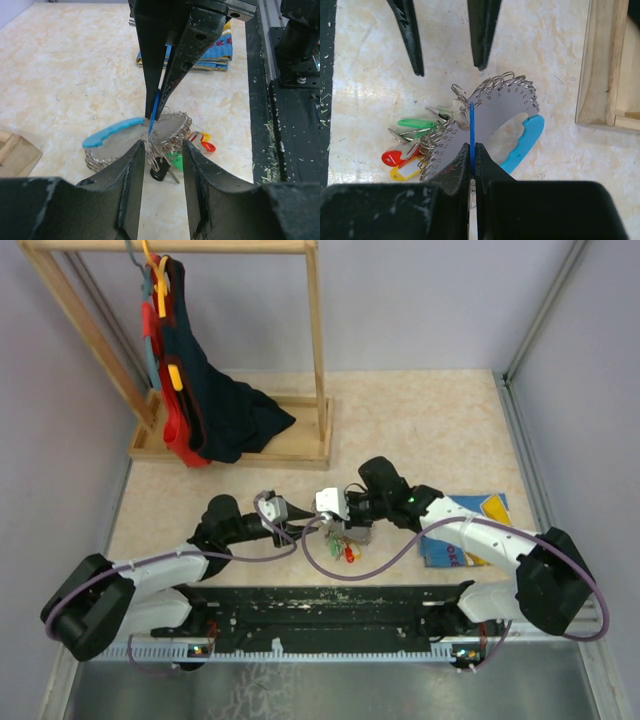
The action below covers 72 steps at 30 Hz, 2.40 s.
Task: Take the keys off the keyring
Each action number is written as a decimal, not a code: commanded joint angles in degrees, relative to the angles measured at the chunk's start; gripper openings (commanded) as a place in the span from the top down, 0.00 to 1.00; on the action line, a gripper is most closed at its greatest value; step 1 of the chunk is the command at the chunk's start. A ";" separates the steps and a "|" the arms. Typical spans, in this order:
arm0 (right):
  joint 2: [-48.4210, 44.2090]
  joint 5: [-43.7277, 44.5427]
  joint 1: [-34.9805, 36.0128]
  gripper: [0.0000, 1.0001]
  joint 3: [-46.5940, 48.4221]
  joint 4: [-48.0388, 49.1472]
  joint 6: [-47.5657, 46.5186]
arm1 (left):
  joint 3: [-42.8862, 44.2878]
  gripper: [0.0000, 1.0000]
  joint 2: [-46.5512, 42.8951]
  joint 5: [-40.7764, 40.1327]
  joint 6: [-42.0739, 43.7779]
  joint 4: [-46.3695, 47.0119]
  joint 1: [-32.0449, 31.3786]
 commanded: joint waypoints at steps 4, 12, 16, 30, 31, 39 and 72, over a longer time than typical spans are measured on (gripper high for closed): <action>-2.64 -4.11 -0.60 1.00 2.04 1.19 -1.38 | 5.31 0.59 6.66 5.24 6.51 2.49 -0.10; -2.63 -4.54 -0.61 1.00 2.10 1.18 -1.22 | 7.73 0.64 13.08 6.87 3.10 7.48 -0.10; -2.55 -4.74 -0.66 1.00 2.04 1.24 -1.09 | 8.34 0.73 14.31 7.51 1.75 8.62 -0.10; -2.20 -4.56 -0.57 1.00 2.43 1.36 0.82 | 9.38 1.00 15.19 8.33 -0.18 6.74 -0.10; -2.12 -4.61 -0.61 1.00 2.43 1.35 1.00 | 9.42 1.00 15.25 8.32 -0.91 6.77 -0.10; -1.46 -5.53 -0.64 0.84 2.65 1.52 2.13 | 10.02 1.00 15.56 8.45 -3.90 7.58 -0.10; -2.07 -8.23 -0.70 1.00 2.65 0.89 0.63 | -1.39 0.65 3.82 -2.24 -12.45 14.18 -0.19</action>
